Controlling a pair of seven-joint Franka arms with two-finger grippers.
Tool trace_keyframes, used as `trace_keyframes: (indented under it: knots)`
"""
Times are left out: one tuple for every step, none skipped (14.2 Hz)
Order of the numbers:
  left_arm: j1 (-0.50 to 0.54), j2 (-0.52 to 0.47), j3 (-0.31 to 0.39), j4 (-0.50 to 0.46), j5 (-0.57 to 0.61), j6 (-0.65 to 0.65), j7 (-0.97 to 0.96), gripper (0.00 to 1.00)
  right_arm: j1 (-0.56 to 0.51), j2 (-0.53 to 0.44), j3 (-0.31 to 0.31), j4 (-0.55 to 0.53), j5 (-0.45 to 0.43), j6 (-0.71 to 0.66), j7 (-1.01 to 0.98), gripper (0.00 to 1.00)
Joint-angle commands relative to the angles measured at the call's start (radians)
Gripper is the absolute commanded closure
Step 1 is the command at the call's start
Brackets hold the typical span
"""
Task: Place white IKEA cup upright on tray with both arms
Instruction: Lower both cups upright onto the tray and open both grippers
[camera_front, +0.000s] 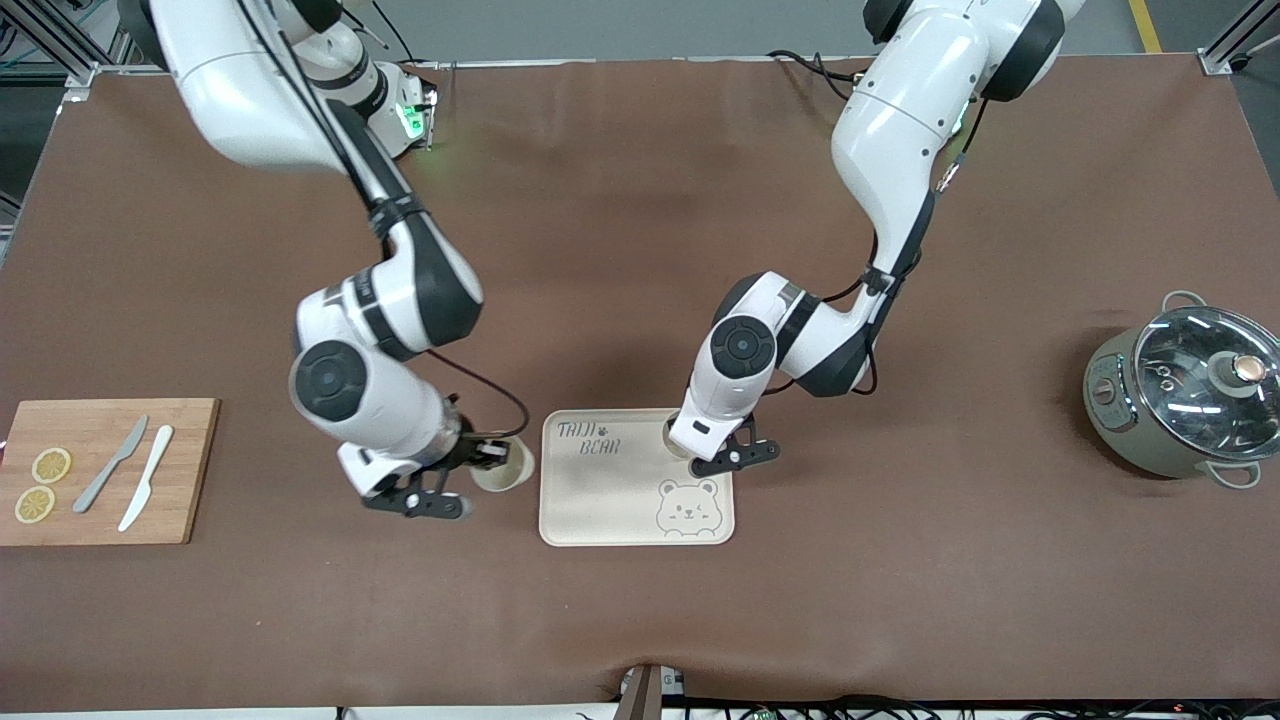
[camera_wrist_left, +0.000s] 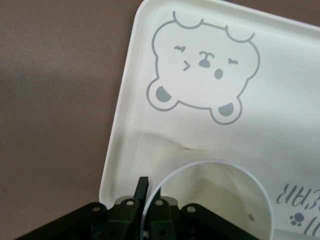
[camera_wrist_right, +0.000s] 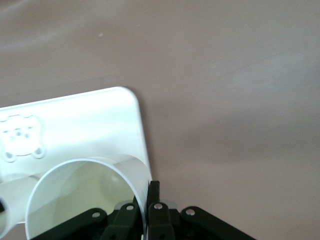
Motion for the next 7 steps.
trace_keyframes:
  knots:
    - [-0.016,0.022,0.018,0.029,0.022,0.042,-0.039,1.0,0.037,0.019,-0.009,0.01,-0.009,0.046,0.079,1.0]
    - [-0.015,0.02,0.018,0.029,0.022,0.042,-0.042,1.0,0.053,0.028,-0.01,0.01,-0.011,0.055,0.089,1.0]
    - [-0.012,0.017,0.018,0.029,0.019,0.042,-0.043,0.37,0.062,0.032,-0.014,0.01,-0.012,0.069,0.098,1.0]
    - [-0.016,0.016,0.019,0.027,0.025,0.042,-0.04,0.0,0.067,0.043,-0.014,0.008,-0.012,0.091,0.105,1.0]
    - [-0.019,0.011,0.021,0.027,0.024,0.042,-0.045,0.0,0.07,0.048,-0.014,0.007,-0.012,0.106,0.107,1.0]
    - [-0.018,0.006,0.021,0.027,0.022,0.042,-0.057,0.0,0.07,0.06,-0.014,-0.001,-0.014,0.12,0.107,1.0]
    - [-0.016,-0.001,0.021,0.029,0.021,0.039,-0.08,0.0,0.07,0.069,-0.014,-0.004,-0.016,0.134,0.107,1.0]
